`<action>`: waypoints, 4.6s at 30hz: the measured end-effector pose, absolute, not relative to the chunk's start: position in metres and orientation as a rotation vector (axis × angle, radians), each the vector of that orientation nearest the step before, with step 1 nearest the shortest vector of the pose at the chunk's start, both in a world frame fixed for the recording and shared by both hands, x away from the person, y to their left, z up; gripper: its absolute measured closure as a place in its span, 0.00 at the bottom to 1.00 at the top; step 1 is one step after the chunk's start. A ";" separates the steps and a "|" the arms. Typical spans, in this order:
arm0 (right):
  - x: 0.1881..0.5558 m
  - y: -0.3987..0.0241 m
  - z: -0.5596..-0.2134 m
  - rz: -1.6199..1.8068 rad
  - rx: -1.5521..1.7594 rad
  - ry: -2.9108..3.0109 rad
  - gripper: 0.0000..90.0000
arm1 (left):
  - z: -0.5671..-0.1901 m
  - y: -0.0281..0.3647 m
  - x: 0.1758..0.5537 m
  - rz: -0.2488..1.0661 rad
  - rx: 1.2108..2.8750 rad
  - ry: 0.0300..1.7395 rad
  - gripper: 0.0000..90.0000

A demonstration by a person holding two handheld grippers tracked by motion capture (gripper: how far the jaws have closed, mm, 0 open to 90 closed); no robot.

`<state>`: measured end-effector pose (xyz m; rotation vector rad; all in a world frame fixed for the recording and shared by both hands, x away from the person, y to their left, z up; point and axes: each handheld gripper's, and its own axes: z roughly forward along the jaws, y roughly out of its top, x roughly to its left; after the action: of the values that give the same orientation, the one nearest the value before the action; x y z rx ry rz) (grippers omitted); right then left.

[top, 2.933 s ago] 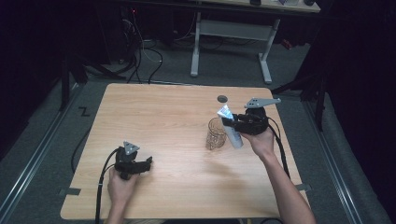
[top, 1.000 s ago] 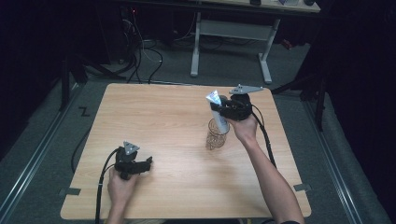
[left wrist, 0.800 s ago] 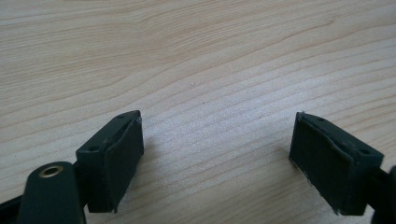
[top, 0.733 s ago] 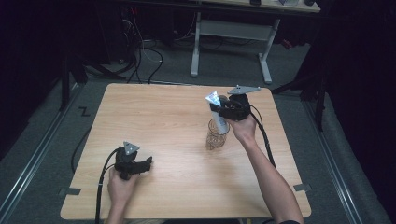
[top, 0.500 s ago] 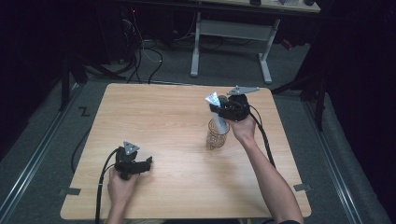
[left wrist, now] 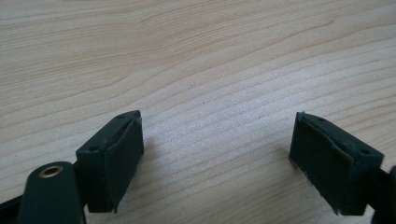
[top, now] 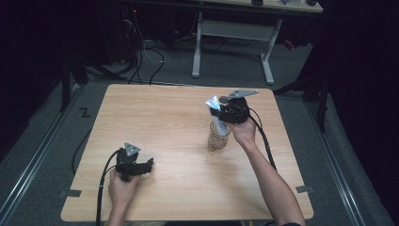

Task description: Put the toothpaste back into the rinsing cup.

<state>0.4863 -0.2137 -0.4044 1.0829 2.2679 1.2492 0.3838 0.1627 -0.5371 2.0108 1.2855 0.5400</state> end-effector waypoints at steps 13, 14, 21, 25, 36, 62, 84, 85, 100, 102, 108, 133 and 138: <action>0.486 -0.213 -0.409 1.228 1.080 2.292 0.74 | -0.537 0.163 0.384 0.540 2.011 1.285 0.20; 0.485 -0.213 -0.410 1.230 1.081 2.292 0.74 | -0.537 0.163 0.384 0.540 2.010 1.285 0.20; 0.484 -0.212 -0.411 1.209 1.072 2.311 0.74 | -0.537 0.163 0.384 0.539 2.010 1.286 0.20; 0.484 -0.213 -0.413 1.200 1.077 2.315 0.74 | -0.537 0.163 0.384 0.540 2.010 1.285 0.20; 0.484 -0.214 -0.415 1.192 1.081 2.319 0.73 | -0.537 0.163 0.384 0.539 2.010 1.285 0.20; 0.478 -0.221 -0.421 1.179 1.086 2.325 0.72 | -0.537 0.163 0.384 0.540 2.010 1.286 0.20; 0.471 -0.225 -0.428 1.145 1.073 2.343 0.72 | -0.537 0.163 0.384 0.540 2.010 1.286 0.20; 0.471 -0.225 -0.428 1.142 1.073 2.344 0.72 | -0.537 0.163 0.384 0.540 2.010 1.286 0.20; 0.469 -0.225 -0.432 1.117 1.074 2.369 0.71 | -0.537 0.163 0.384 0.540 2.010 1.286 0.20; 0.469 -0.224 -0.433 1.102 1.057 2.375 0.71 | -0.537 0.163 0.384 0.540 2.010 1.286 0.20; 0.468 -0.224 -0.435 1.098 1.062 2.382 0.71 | -0.537 0.163 0.384 0.540 2.010 1.286 0.20; 0.460 -0.233 -0.439 1.063 1.060 2.403 0.69 | -0.537 0.163 0.384 0.540 2.010 1.285 0.20; 0.456 -0.234 -0.439 1.056 1.063 2.407 0.69 | -0.537 0.163 0.384 0.540 2.010 1.285 0.20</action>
<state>0.4564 -0.2336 -0.4388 1.0626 2.4070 1.0564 0.3838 0.1626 -0.5371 2.0102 1.2854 0.5397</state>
